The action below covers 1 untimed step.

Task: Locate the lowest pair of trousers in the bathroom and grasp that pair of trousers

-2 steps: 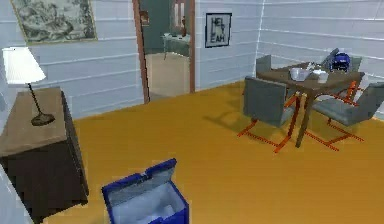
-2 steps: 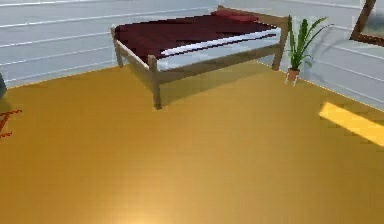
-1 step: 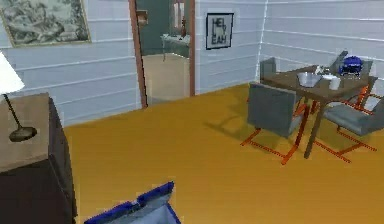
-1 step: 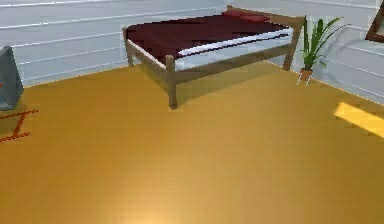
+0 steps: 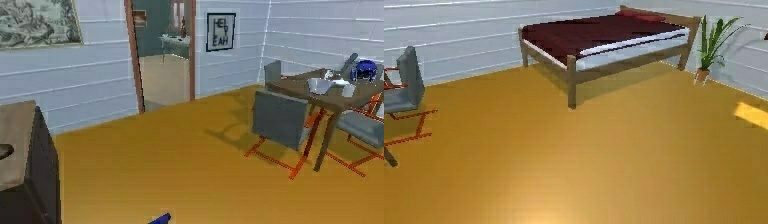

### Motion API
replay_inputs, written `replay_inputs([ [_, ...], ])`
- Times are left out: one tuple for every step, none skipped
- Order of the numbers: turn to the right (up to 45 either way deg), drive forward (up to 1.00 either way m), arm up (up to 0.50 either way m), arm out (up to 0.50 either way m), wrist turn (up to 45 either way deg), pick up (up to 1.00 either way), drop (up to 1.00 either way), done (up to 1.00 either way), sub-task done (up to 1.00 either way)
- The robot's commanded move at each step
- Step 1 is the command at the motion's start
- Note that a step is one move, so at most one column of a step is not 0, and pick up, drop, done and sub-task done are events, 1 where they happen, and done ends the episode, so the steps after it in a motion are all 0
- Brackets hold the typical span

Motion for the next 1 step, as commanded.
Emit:
replay_inputs([
  [39.0, 0.00, 0.00, 0.00, 0.0, 0.00, 0.00, 0.00, 0.00],
])
